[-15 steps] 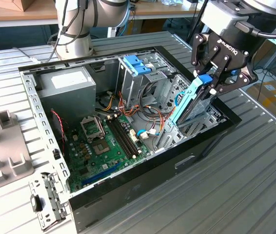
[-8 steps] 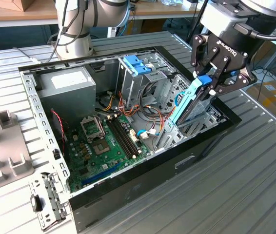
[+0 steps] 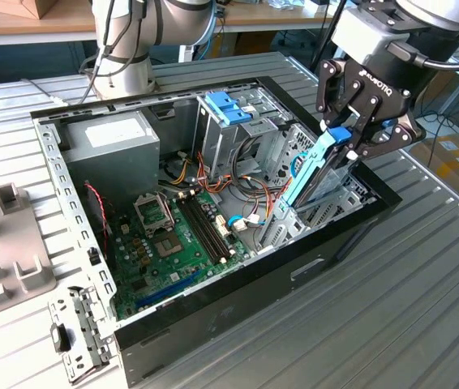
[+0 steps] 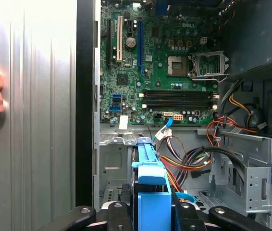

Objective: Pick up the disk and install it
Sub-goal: 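Insert the disk into the insertion slot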

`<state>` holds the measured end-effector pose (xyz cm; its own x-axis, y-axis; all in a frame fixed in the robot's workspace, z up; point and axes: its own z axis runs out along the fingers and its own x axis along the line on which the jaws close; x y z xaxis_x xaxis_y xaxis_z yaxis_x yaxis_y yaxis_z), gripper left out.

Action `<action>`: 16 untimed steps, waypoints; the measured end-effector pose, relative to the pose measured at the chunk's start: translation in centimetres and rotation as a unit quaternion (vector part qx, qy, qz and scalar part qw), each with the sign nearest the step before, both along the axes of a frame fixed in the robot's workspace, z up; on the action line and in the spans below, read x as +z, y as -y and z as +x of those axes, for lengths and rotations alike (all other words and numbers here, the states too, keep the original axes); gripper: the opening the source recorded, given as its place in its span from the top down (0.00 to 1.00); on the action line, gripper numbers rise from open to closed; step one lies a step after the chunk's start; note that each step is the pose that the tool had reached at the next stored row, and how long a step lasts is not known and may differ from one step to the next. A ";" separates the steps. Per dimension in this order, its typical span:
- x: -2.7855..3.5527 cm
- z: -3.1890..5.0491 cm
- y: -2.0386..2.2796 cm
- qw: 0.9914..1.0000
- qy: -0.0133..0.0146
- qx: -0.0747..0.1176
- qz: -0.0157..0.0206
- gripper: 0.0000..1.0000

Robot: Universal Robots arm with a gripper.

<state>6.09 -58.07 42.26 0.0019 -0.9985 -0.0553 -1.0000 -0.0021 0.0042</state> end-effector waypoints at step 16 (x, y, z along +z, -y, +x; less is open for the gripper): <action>-0.55 0.00 0.00 1.000 0.000 0.000 0.000 0.63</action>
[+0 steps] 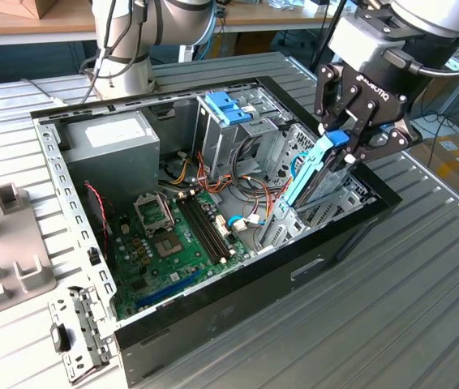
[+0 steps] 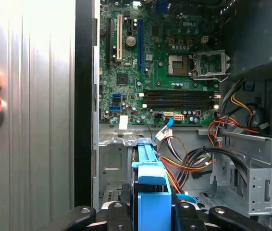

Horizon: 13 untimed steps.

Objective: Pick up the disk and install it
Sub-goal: 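Insert the disk into the insertion slot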

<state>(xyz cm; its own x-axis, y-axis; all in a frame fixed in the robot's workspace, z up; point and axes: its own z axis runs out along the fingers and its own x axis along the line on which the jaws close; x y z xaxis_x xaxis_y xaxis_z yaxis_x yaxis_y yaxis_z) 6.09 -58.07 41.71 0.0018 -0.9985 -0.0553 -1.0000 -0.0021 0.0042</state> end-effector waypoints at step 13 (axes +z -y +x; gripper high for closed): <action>-0.15 0.00 0.00 1.000 0.000 0.000 0.000 0.49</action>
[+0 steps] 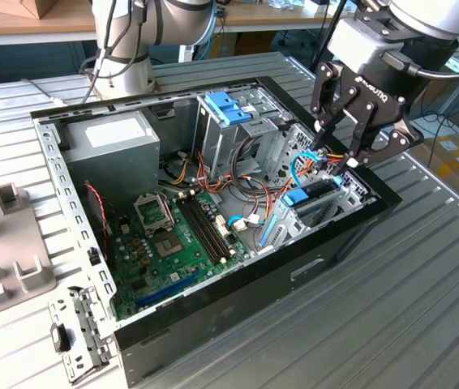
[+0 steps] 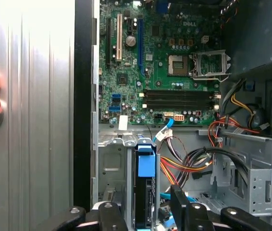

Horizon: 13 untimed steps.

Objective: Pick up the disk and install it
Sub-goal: 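Insert the disk into the insertion slot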

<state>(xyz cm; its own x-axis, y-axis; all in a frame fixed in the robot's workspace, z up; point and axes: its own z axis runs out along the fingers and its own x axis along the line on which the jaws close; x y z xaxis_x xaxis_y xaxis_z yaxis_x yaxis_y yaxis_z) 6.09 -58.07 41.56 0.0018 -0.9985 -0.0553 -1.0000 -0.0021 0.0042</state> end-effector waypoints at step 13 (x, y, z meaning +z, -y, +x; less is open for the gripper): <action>-0.09 0.00 0.00 1.000 0.000 0.000 0.000 0.88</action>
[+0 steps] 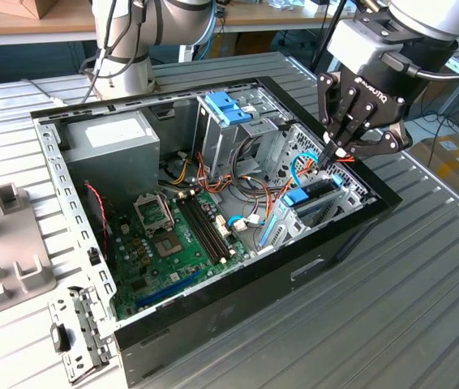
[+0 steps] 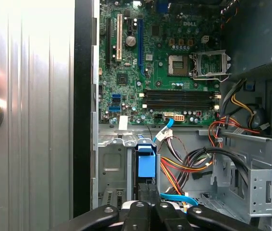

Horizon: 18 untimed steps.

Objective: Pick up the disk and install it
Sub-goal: 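Insert the disk into the insertion slot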

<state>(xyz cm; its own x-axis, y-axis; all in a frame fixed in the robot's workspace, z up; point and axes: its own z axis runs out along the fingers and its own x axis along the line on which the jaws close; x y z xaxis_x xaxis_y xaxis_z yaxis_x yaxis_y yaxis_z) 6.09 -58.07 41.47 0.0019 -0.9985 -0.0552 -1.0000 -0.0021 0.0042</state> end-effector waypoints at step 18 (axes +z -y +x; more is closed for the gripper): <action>-0.15 0.22 0.00 1.000 0.000 0.000 0.000 0.89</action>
